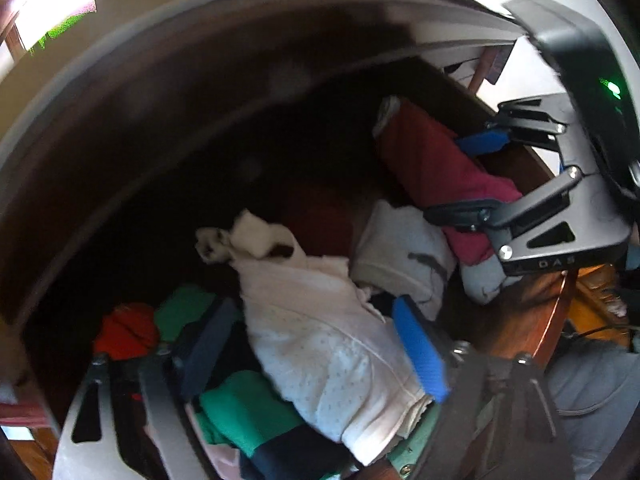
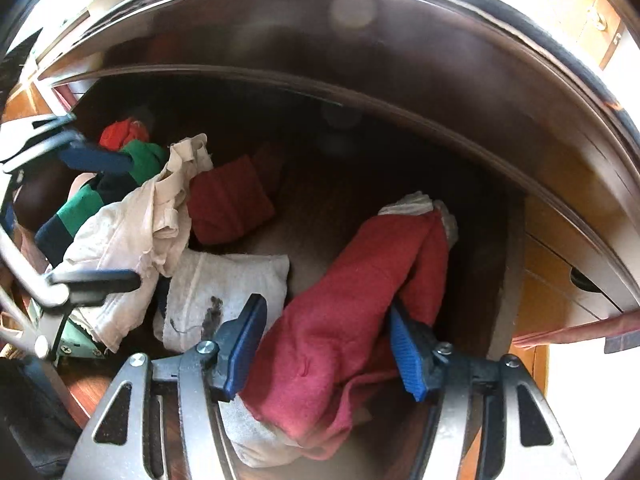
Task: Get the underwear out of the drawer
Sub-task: 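Grasp the white underwear with the left tool while the right tool grasps the dark red garment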
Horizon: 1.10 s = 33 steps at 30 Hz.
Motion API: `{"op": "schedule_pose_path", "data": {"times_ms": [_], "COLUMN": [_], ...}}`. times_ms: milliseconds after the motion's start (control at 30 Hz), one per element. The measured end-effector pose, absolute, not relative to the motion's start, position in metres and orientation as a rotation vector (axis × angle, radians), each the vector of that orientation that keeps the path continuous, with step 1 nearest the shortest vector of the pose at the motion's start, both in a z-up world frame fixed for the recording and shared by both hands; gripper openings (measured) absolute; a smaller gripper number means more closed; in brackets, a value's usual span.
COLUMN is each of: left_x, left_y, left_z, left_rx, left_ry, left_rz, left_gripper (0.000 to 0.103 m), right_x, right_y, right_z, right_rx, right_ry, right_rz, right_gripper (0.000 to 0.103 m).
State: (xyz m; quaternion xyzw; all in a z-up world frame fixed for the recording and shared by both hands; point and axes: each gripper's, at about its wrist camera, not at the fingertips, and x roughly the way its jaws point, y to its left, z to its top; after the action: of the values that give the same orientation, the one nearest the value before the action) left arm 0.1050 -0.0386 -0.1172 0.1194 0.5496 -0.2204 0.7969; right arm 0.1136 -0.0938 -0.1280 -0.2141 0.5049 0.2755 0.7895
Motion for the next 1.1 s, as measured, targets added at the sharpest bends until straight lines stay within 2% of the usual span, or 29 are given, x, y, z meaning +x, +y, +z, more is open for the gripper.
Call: {"op": "schedule_pose_path", "data": {"times_ms": [300,400,467,533,600,667,900,1100], "left_x": [0.109,0.116,0.116,0.115,0.115,0.113,0.105,0.097], "left_y": [-0.045,-0.049,-0.049,-0.048,-0.044,-0.038,-0.020,-0.008], "left_z": [-0.131,-0.135,-0.136,-0.134,-0.134,-0.134,-0.125,-0.110], "left_rx": [0.241,0.238,0.242,0.242,0.227,0.212,0.149,0.149], "left_ry": [1.297,1.312,1.308,1.300,1.289,1.278,1.245,1.183], "left_rz": [-0.506,-0.489,-0.480,-0.478,-0.478,-0.486,-0.499,-0.483], "left_gripper": [0.076,0.068,0.061,0.055,0.050,0.044,0.038,0.030], "right_x": [0.114,0.117,0.117,0.115,0.115,0.116,0.117,0.117], "right_y": [-0.091,-0.093,-0.095,-0.097,-0.101,-0.101,-0.082,-0.085], "right_z": [-0.130,-0.129,-0.128,-0.127,-0.125,-0.127,-0.135,-0.133], "right_rx": [-0.454,-0.449,-0.442,-0.424,-0.409,-0.411,-0.515,-0.477], "right_ry": [1.087,1.083,1.076,1.052,1.030,1.033,1.069,1.052], "right_rz": [0.605,0.597,0.591,0.587,0.574,0.570,0.547,0.603], "right_gripper": [0.064,0.062,0.058,0.047,0.042,0.042,0.041,0.026]}}
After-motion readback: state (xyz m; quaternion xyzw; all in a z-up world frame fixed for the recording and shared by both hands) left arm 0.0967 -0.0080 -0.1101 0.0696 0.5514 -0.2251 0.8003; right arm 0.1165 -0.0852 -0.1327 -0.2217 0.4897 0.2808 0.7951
